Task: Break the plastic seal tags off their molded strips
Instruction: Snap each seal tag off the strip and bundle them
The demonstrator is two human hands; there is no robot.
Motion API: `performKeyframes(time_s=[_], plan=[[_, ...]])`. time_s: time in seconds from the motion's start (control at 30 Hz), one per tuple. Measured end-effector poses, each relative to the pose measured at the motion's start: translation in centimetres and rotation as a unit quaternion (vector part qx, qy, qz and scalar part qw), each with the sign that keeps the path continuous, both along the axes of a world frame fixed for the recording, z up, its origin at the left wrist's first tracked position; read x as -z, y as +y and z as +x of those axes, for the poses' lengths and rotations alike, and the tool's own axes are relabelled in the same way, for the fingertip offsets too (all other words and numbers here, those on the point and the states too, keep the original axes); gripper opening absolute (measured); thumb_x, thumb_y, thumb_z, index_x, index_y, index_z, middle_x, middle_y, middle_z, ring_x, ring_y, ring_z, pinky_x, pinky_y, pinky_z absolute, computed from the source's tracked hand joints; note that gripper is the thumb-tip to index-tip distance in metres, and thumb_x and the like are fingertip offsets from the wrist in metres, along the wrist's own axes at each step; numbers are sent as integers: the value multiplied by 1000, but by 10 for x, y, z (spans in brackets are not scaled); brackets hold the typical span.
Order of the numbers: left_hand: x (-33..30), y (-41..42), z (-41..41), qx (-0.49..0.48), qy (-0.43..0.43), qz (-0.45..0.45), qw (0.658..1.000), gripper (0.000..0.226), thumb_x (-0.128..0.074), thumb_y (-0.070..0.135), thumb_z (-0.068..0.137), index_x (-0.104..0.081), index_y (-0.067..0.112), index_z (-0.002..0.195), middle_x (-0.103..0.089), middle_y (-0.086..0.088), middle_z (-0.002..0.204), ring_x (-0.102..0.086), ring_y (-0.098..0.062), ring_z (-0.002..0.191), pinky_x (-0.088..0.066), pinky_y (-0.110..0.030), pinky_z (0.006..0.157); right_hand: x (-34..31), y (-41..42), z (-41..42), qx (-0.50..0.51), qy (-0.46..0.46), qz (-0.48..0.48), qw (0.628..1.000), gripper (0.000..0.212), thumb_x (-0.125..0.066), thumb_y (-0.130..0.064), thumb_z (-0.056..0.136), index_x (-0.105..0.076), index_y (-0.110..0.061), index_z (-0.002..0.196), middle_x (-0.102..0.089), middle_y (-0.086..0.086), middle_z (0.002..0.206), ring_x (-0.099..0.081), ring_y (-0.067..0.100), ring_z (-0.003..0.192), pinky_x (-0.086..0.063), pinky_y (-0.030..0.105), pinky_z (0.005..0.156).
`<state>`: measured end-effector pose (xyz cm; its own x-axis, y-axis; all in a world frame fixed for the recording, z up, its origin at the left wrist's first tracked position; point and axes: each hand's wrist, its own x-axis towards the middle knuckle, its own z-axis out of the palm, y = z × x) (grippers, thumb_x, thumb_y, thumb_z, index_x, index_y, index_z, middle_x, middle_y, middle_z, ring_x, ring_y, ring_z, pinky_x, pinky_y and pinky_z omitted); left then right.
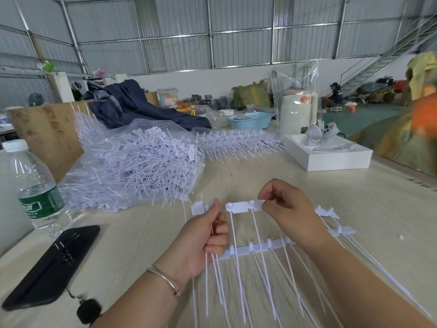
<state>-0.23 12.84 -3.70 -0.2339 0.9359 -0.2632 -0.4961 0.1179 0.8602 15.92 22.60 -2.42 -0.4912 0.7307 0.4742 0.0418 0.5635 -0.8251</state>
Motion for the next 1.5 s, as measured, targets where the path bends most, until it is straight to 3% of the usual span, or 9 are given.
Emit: performKeyframes(time_s=[0.13, 0.3, 0.5, 0.67, 0.87, 1.1, 1.23, 1.37, 1.5], plan=[[-2, -1, -1, 4, 66, 45, 997, 38, -68, 52, 78, -51, 20, 67, -31, 5, 58, -19, -5, 39, -17, -16, 31, 1, -3, 0, -10, 13, 28, 999, 17, -63, 6, 80, -58, -9, 73, -51, -3, 63, -40, 6, 52, -34, 14, 52], [1, -3, 1, -30, 137, 80, 987, 13, -81, 23, 64, -74, 17, 74, -23, 6, 55, -18, -6, 40, -19, -16, 32, 3, -4, -1, -18, -31, 93, 995, 15, -65, 0, 84, -61, -11, 75, -58, 3, 69, -51, 9, 61, -38, 16, 54], [2, -2, 0, -72, 142, 106, 982, 20, -75, 27, 74, -65, 12, 83, -21, 7, 48, -15, -6, 38, -16, -16, 34, 2, -3, -3, -8, -31, 85, 996, 11, -72, -13, 85, -64, -9, 78, -57, -10, 66, -50, -1, 61, -36, 8, 60], [0, -4, 1, -21, 78, 116, 990, 17, -71, 23, 78, -58, 19, 68, -21, 9, 52, -14, -3, 39, -10, -17, 34, -1, -5, -3, -41, -11, -2, 999, 20, -75, -16, 82, -65, 0, 77, -45, -1, 63, -37, 2, 54, -31, 11, 54], [5, -4, 6, 71, -72, 129, 986, 33, -73, 19, 82, -48, 20, 61, -23, 9, 55, -20, -2, 35, -12, -16, 35, -5, -9, -2, -110, 6, -67, 992, 21, -73, -14, 83, -63, 4, 83, -49, 23, 70, -41, 18, 65, -34, 24, 61], [5, -4, 15, 155, -105, 78, 979, 26, -68, 38, 84, -60, 17, 71, -30, 8, 55, -24, 0, 34, -17, -12, 30, -3, -10, -4, -156, 35, -108, 981, 22, -71, -6, 81, -60, 6, 95, -48, 21, 73, -39, 25, 71, -33, 33, 67], [6, -4, 17, 179, -79, 73, 978, 37, -64, 52, 81, -59, 19, 64, -32, 8, 52, -23, 0, 35, -19, -12, 31, -3, -16, -9, -171, 52, -114, 977, 31, -71, -18, 78, -60, 5, 96, -55, 39, 83, -49, 28, 77, -38, 39, 77], [2, 0, 13, 187, -112, 84, 972, 36, -65, 48, 83, -57, 15, 72, -33, 7, 52, -25, -2, 34, -20, -14, 29, -4, -16, -9, -130, 80, -102, 983, 34, -73, -26, 73, -62, 3, 88, -52, 23, 70, -46, 26, 71, -36, 38, 71], [0, 2, 3, 140, -119, 91, 979, 36, -62, 37, 90, -47, 18, 63, -30, 7, 54, -27, -2, 35, -20, -15, 31, -3, -9, -6, -73, 87, -95, 989, 17, -75, -7, 80, -62, 3, 85, -45, 14, 73, -42, 21, 70, -35, 32, 69]])
